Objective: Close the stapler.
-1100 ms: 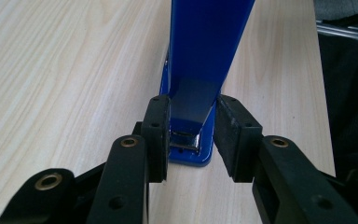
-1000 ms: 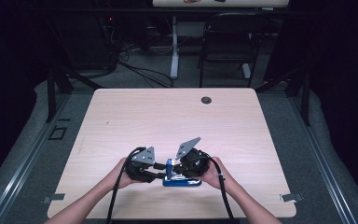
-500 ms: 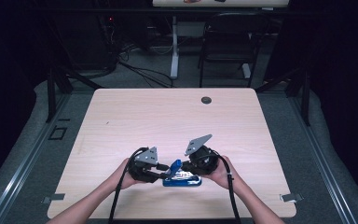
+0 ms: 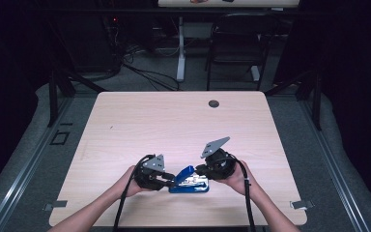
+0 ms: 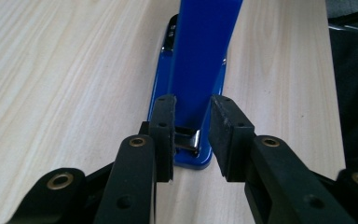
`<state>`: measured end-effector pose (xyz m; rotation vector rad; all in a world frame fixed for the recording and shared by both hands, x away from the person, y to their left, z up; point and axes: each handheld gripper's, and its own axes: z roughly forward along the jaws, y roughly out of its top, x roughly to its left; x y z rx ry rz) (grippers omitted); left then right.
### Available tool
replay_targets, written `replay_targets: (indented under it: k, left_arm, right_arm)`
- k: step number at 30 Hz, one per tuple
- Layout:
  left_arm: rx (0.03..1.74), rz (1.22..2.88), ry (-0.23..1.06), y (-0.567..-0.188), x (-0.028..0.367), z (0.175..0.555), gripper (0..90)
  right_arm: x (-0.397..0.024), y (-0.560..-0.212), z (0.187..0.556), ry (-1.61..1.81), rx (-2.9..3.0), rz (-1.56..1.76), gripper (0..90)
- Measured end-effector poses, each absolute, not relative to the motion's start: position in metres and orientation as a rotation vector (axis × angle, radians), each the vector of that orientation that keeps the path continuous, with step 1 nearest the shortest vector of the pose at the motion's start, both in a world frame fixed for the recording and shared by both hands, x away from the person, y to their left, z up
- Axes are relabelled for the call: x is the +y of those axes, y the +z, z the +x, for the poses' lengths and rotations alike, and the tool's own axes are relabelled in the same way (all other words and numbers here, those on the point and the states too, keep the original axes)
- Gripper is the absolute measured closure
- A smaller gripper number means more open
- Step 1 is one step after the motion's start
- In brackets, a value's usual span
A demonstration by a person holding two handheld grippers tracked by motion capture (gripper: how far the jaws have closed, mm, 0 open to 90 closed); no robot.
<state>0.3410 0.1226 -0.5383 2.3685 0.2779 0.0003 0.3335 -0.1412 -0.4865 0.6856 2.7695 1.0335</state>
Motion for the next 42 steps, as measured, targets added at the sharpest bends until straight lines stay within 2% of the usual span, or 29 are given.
replay_targets:
  k: [6, 12, 17, 28, 37, 42]
  left_arm:
    - [0.357, 2.372, 0.007, -0.538, 0.131, 0.348, 63.6]
    - [0.455, 2.361, 0.029, -0.536, 0.140, 0.356, 47.9]
    - [0.509, 2.364, 0.011, -0.537, 0.145, 0.362, 37.1]
    - [0.545, 2.362, 0.018, -0.537, 0.157, 0.368, 27.0]
    - [0.592, 2.358, 0.039, -0.537, 0.163, 0.371, 16.9]
    - [0.599, 2.338, 0.049, -0.537, 0.165, 0.373, 15.2]
  right_arm:
    - [-0.148, -0.472, 0.330, 1.164, 2.647, 0.697, 82.2]
    - [-0.139, -0.461, 0.325, 1.218, 2.610, 0.671, 82.1]
    - [-0.131, -0.466, 0.324, 1.171, 2.656, 0.651, 82.0]
    - [-0.130, -0.503, 0.338, 0.825, 2.861, 0.731, 82.3]
    - [-0.137, -0.502, 0.343, 0.831, 2.897, 0.787, 84.3]
    - [-0.134, -0.507, 0.343, 0.750, 2.916, 0.797, 85.4]
